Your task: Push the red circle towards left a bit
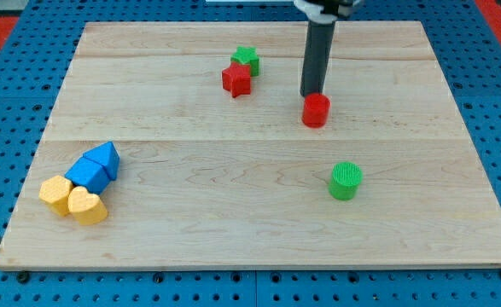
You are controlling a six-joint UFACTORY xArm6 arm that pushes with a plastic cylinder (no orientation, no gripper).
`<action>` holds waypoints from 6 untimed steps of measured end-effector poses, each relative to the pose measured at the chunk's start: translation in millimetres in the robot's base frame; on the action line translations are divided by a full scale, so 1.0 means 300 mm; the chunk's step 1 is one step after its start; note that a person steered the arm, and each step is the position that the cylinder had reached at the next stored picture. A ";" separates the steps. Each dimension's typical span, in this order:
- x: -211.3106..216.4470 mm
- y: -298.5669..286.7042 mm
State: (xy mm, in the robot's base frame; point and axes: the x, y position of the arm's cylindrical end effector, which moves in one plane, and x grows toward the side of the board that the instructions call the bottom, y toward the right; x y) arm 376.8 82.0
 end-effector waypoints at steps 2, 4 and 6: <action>0.043 0.058; 0.103 0.271; 0.127 0.240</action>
